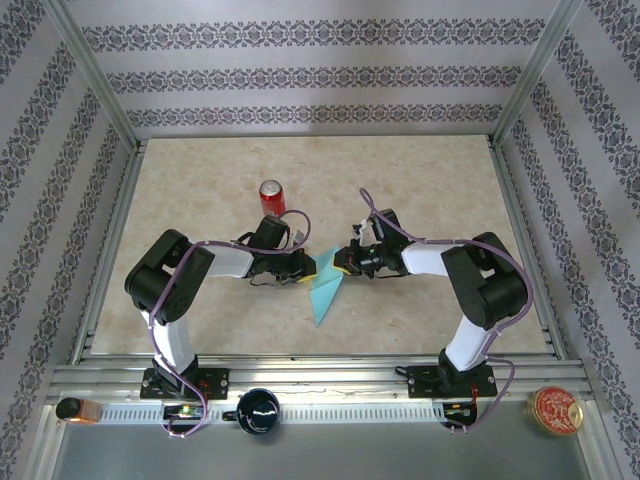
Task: Fold a paper plane with a square sheet of paper (pick it up from the middle)
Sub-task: Rotate the paper at the center of the table.
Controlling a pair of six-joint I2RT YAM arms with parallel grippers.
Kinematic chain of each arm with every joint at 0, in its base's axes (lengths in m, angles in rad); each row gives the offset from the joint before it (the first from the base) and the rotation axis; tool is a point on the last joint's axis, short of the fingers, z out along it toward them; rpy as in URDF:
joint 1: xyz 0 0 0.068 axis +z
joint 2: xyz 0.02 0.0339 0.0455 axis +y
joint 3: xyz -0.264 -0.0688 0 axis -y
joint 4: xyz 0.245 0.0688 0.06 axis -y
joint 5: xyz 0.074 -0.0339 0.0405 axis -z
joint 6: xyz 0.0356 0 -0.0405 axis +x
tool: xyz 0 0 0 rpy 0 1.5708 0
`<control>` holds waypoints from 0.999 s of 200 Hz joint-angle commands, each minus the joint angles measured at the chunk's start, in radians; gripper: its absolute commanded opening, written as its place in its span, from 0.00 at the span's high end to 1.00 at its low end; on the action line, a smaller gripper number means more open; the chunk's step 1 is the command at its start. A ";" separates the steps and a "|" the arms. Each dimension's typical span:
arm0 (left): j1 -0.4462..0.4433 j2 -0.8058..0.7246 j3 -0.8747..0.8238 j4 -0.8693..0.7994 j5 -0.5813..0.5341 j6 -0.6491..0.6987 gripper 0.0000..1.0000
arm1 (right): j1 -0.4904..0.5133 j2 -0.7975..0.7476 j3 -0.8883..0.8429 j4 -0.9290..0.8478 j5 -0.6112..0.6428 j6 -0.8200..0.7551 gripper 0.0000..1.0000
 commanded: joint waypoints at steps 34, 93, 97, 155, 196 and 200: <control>-0.020 -0.184 0.043 -0.153 -0.078 0.088 0.73 | 0.000 -0.107 -0.089 0.094 0.199 0.228 0.97; -0.044 -0.251 -0.025 -0.085 -0.111 0.054 0.73 | 0.092 -0.207 -0.179 0.137 0.449 0.389 0.97; -0.046 -0.242 -0.025 -0.066 -0.101 0.044 0.73 | 0.094 -0.201 -0.180 0.143 0.439 0.390 0.97; -0.062 -0.085 0.040 -0.046 -0.062 0.012 0.80 | 0.092 -0.161 -0.203 0.207 0.366 0.371 0.88; -0.065 -0.011 0.047 -0.015 -0.061 0.011 0.81 | 0.076 -0.151 -0.198 0.208 0.313 0.347 0.82; -0.065 -0.006 0.044 -0.013 -0.061 0.011 0.82 | 0.075 -0.150 -0.197 0.208 0.308 0.344 0.81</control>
